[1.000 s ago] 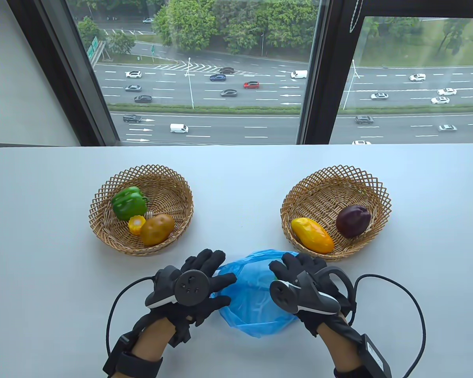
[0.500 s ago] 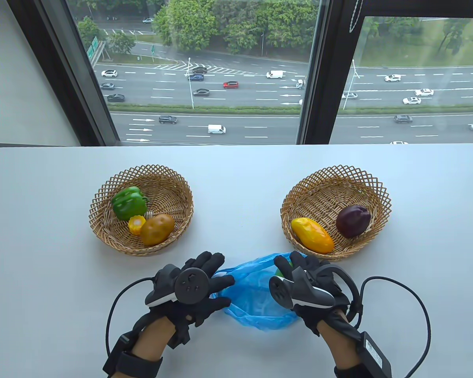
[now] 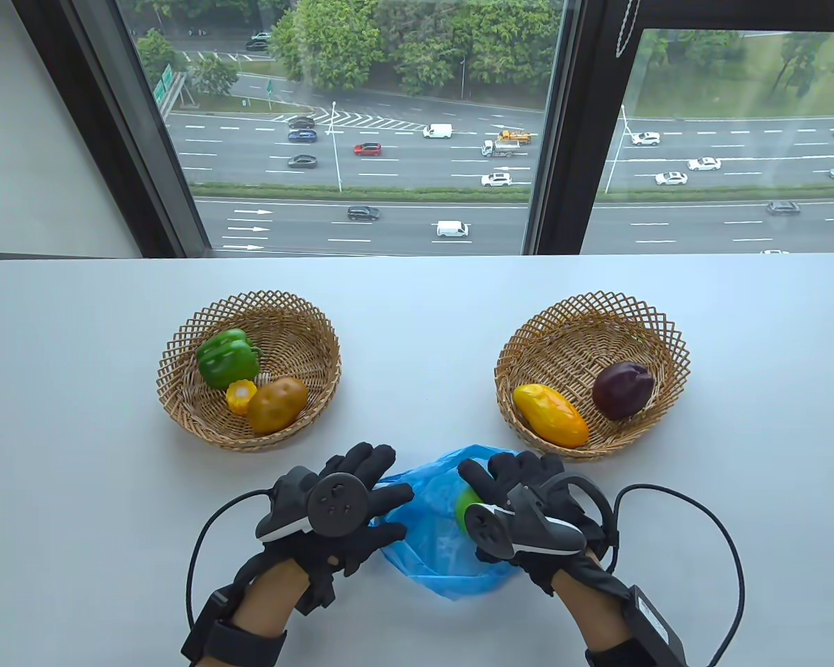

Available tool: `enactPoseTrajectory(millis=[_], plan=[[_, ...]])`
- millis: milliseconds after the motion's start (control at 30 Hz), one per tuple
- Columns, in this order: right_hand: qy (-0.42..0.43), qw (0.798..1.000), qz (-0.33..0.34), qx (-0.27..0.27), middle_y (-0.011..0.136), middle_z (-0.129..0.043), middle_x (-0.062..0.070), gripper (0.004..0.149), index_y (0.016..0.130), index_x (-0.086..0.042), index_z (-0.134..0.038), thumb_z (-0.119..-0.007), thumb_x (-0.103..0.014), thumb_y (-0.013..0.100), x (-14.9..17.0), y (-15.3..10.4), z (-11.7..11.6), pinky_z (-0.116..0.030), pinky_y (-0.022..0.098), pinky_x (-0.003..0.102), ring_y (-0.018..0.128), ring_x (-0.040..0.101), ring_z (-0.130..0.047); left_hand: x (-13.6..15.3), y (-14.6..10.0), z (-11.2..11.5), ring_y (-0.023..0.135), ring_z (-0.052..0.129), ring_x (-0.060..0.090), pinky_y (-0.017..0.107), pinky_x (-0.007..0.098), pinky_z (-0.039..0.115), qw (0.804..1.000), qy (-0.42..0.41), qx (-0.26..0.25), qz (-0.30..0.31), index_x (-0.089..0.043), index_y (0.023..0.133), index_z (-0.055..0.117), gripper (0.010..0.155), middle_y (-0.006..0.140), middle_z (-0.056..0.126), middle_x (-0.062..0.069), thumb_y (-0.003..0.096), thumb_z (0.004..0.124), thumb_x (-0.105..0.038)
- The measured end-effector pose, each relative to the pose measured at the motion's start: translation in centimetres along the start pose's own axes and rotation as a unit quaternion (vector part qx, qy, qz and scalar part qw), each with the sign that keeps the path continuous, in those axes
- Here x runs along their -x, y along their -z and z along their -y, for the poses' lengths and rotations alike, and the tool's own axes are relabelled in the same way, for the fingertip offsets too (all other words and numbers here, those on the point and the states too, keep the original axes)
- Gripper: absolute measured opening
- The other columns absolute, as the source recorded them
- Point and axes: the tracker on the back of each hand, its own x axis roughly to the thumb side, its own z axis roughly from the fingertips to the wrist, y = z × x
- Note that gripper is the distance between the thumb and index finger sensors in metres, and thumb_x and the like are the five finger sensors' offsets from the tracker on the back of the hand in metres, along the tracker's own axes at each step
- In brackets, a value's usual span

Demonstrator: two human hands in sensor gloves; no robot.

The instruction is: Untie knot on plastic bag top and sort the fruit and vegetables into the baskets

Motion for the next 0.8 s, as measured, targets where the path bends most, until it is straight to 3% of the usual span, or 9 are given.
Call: enactPoseTrajectory(millis=[100,233,333,567,700,800], plan=[[-0.020,0.999,0.005,-0.030,0.119,-0.051,0.020,0.111,0.121,-0.020,-0.039,-0.093,-0.068,0.037,-0.3,0.2,-0.6,-0.056,0.064,0.080,0.098,0.053,-0.063,0.0,0.0,0.0,0.109,0.036,0.046,0.073,0.066,0.038,1.000,0.000,0.002,-0.001,-0.028,0.102,0.080,0.062,0.123,0.045,0.012,0.0459,0.080,-0.055],[-0.031,0.999,0.011,-0.008,0.117,-0.058,0.015,0.111,0.120,-0.018,-0.039,-0.095,-0.064,0.036,-0.8,0.5,-0.7,-0.056,0.064,0.080,0.098,0.052,-0.065,0.0,0.0,0.0,0.109,0.036,0.046,0.073,0.065,0.038,1.000,0.001,0.004,-0.001,-0.028,0.103,0.079,0.063,0.123,0.045,0.012,0.0458,0.080,-0.055],[-0.055,0.998,0.022,0.022,0.115,-0.062,0.014,0.109,0.119,-0.019,-0.043,-0.094,-0.067,0.036,-1.2,0.2,-0.3,-0.058,0.064,0.079,0.097,0.049,-0.069,0.0,-0.1,-0.1,0.109,0.036,0.046,0.073,0.066,0.038,1.000,0.003,0.001,-0.003,-0.027,0.103,0.080,0.063,0.123,0.044,0.013,0.0458,0.080,-0.054],[0.016,0.992,0.020,0.121,0.112,-0.066,0.017,0.108,0.119,-0.015,-0.046,-0.090,-0.071,0.037,-0.8,-1.2,1.7,-0.060,0.063,0.077,0.094,0.048,-0.072,0.5,-0.5,-0.9,0.109,0.036,0.046,0.073,0.066,0.038,1.000,0.005,-0.021,-0.013,-0.025,0.100,0.083,0.061,0.123,0.045,0.012,0.0460,0.079,-0.054],[0.052,0.981,0.012,0.186,0.110,-0.067,0.019,0.107,0.118,-0.015,-0.047,-0.089,-0.071,0.038,0.2,-2.2,2.8,-0.061,0.062,0.077,0.092,0.048,-0.074,0.7,-0.8,-1.4,0.109,0.036,0.045,0.073,0.066,0.038,0.998,-0.024,-0.062,0.003,-0.035,0.112,0.058,0.073,0.124,0.040,0.012,0.0457,0.079,-0.055],[0.074,0.969,-0.003,0.235,0.110,-0.066,0.021,0.105,0.119,-0.016,-0.046,-0.089,-0.070,0.039,1.3,-3.0,3.5,-0.062,0.062,0.076,0.091,0.048,-0.075,0.9,-1.1,-1.9,0.109,0.035,0.045,0.074,0.066,0.038,0.996,-0.027,-0.088,0.004,-0.036,0.114,0.049,0.077,0.124,0.038,0.012,0.0459,0.078,-0.056]])
